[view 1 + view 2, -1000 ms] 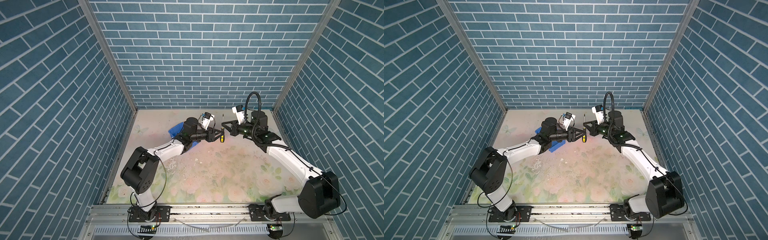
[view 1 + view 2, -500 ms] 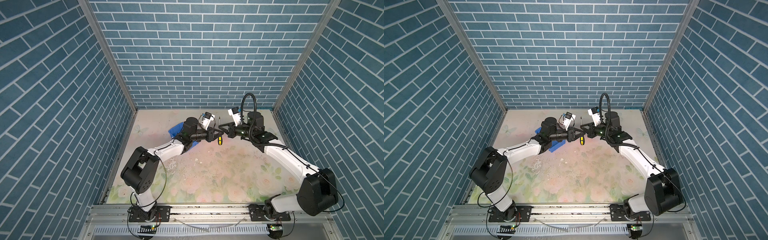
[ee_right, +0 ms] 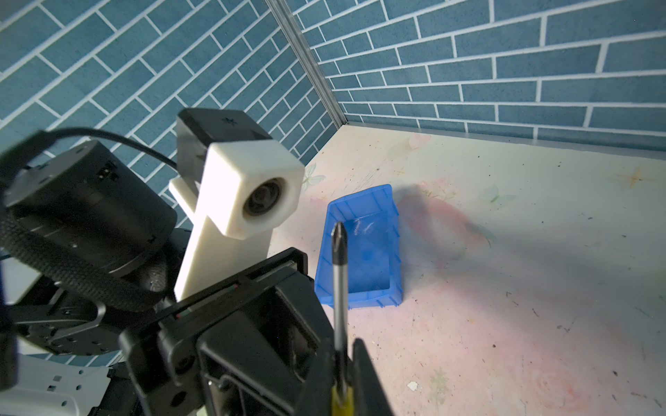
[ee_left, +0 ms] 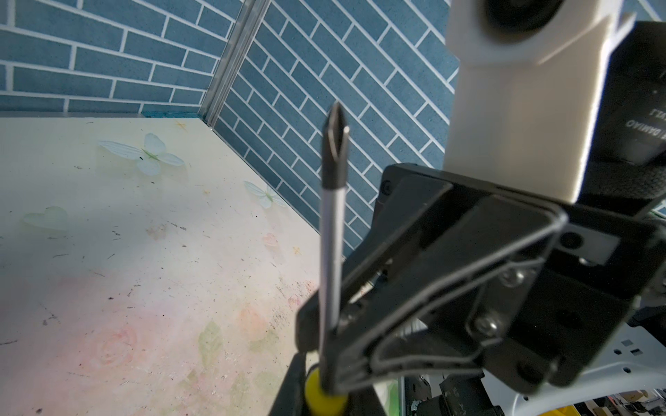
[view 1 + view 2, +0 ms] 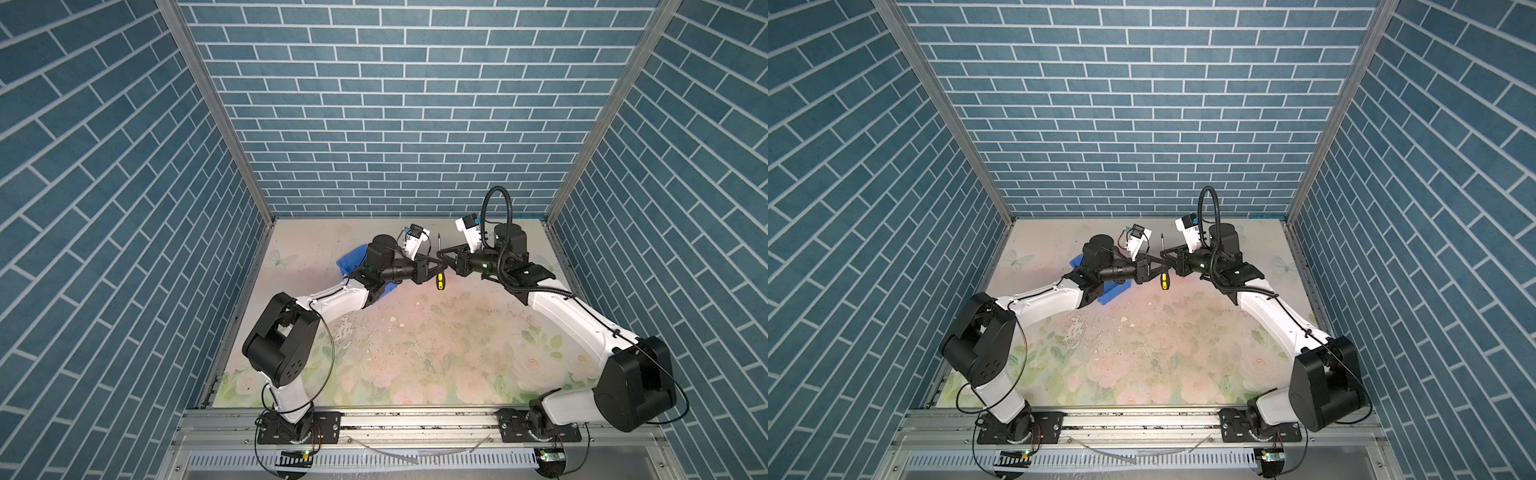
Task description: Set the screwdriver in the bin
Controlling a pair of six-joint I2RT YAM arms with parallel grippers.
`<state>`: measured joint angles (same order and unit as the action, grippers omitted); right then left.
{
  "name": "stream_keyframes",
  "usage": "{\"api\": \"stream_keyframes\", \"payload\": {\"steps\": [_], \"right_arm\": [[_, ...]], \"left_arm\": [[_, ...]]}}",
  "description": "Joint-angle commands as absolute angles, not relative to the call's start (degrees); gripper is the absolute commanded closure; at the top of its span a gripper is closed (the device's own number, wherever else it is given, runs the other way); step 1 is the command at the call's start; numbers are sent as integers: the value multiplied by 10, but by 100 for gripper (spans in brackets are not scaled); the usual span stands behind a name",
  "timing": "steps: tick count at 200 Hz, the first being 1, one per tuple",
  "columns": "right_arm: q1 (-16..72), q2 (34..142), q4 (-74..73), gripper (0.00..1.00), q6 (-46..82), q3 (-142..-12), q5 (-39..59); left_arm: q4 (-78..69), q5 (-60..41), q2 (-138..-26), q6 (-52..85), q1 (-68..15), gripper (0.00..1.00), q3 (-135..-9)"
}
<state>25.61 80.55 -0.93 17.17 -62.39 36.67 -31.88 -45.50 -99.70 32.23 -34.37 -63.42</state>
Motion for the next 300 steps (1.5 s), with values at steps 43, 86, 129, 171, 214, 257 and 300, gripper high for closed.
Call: {"api": "stream_keyframes", "payload": {"steps": [43, 86, 129, 171, 214, 257, 300], "right_arm": [[259, 768, 26, 28, 135, -657, 317], [285, 752, 107, 25, 89, -682, 284], [328, 764, 162, 24, 45, -719, 242], [366, 801, 158, 2, 32, -752, 214], [395, 842, 149, 1, 25, -775, 215], [416, 862, 149, 1, 25, -783, 207], [418, 861, 164, 1, 18, -782, 195]], "left_arm": [[-307, -374, -957, 317, -312, 100, -599], [-267, -260, -913, 340, -284, 100, -560], [-150, -135, -904, 404, -256, 100, -568], [0, -78, -941, 437, -217, 100, -625], [165, -33, -1015, 462, -202, 100, -739], [301, -17, -1108, 494, -189, 100, -853], [347, -13, -1165, 505, -186, 100, -898]]}}
